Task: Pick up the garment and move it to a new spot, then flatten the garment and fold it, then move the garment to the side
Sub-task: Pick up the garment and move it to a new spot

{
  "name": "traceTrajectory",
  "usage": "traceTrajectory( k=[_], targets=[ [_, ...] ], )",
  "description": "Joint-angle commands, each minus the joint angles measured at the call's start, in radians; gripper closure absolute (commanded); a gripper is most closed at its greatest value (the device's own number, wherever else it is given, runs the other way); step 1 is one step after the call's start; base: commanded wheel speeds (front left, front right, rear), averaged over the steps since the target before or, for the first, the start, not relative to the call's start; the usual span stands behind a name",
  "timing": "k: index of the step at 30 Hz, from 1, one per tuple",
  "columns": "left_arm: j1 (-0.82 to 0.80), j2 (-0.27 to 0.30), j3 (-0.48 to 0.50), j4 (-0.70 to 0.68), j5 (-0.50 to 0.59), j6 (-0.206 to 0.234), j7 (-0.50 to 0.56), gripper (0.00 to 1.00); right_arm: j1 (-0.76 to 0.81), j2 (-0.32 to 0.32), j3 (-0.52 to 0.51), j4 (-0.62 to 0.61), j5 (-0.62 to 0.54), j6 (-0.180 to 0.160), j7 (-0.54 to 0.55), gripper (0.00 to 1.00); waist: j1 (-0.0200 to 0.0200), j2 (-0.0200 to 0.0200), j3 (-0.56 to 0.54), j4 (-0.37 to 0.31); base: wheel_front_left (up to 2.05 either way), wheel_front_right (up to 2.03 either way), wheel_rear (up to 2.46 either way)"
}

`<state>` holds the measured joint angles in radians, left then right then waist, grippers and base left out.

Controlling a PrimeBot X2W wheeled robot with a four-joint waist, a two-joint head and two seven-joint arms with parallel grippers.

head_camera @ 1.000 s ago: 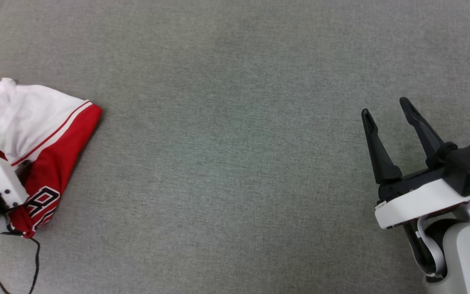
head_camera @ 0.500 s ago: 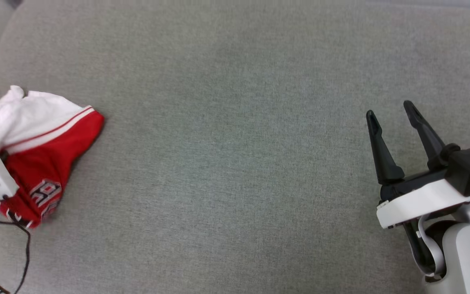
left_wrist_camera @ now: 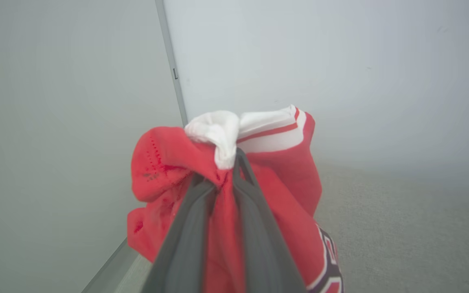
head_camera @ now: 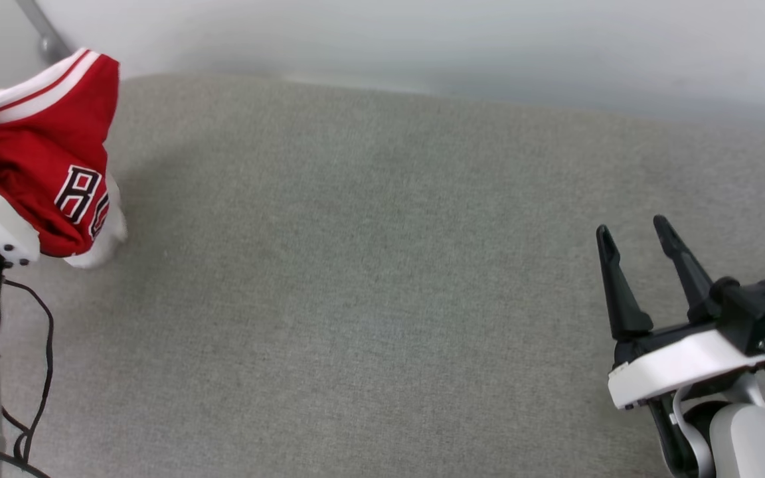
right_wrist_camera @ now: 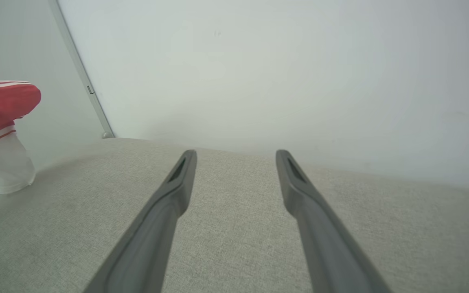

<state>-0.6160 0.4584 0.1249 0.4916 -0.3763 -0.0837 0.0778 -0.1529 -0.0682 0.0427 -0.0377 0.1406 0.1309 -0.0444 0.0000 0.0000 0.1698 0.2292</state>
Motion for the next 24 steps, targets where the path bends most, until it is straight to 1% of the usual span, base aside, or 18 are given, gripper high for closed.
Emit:
traceTrajectory(
  k=[1,6,12,17,22,24],
  targets=[
    [0.022,-0.009,-0.005,-0.015,0.004,0.006,-0.012,1.00,0.015,0.003,-0.001,-0.003,0.004,0.000,-0.002,0.00,0.0000,0.0000,-0.043,-0.019,0.00,0.00,0.00],
    [0.072,-0.046,-0.028,-0.119,0.025,0.028,-0.059,1.00,0.055,0.007,-0.012,-0.009,-0.013,0.000,0.008,0.00,0.0000,0.0000,-0.091,-0.068,0.00,0.00,0.00],
    [0.149,-0.128,-0.084,-0.240,0.030,0.048,-0.071,1.00,0.091,0.011,-0.028,-0.025,-0.011,0.000,0.028,0.00,0.0000,0.0000,-0.119,-0.162,0.00,0.00,0.00],
    [0.194,-0.220,-0.169,-0.309,0.025,0.033,-0.075,1.00,0.115,0.013,-0.030,-0.043,-0.006,0.000,0.049,0.00,0.0000,0.0000,-0.120,-0.266,0.00,0.00,0.00],
    [0.202,-0.316,-0.297,-0.326,0.026,0.001,-0.082,1.00,0.116,0.014,-0.035,-0.054,0.005,0.000,0.058,0.00,0.0000,0.0000,-0.099,-0.366,0.00,0.00,0.00],
    [0.202,-0.346,-0.348,-0.322,0.024,-0.010,-0.081,1.00,0.116,0.015,-0.038,-0.059,0.009,0.000,0.056,0.00,0.0000,0.0000,-0.085,-0.399,0.00,0.00,0.00]
  ],
)
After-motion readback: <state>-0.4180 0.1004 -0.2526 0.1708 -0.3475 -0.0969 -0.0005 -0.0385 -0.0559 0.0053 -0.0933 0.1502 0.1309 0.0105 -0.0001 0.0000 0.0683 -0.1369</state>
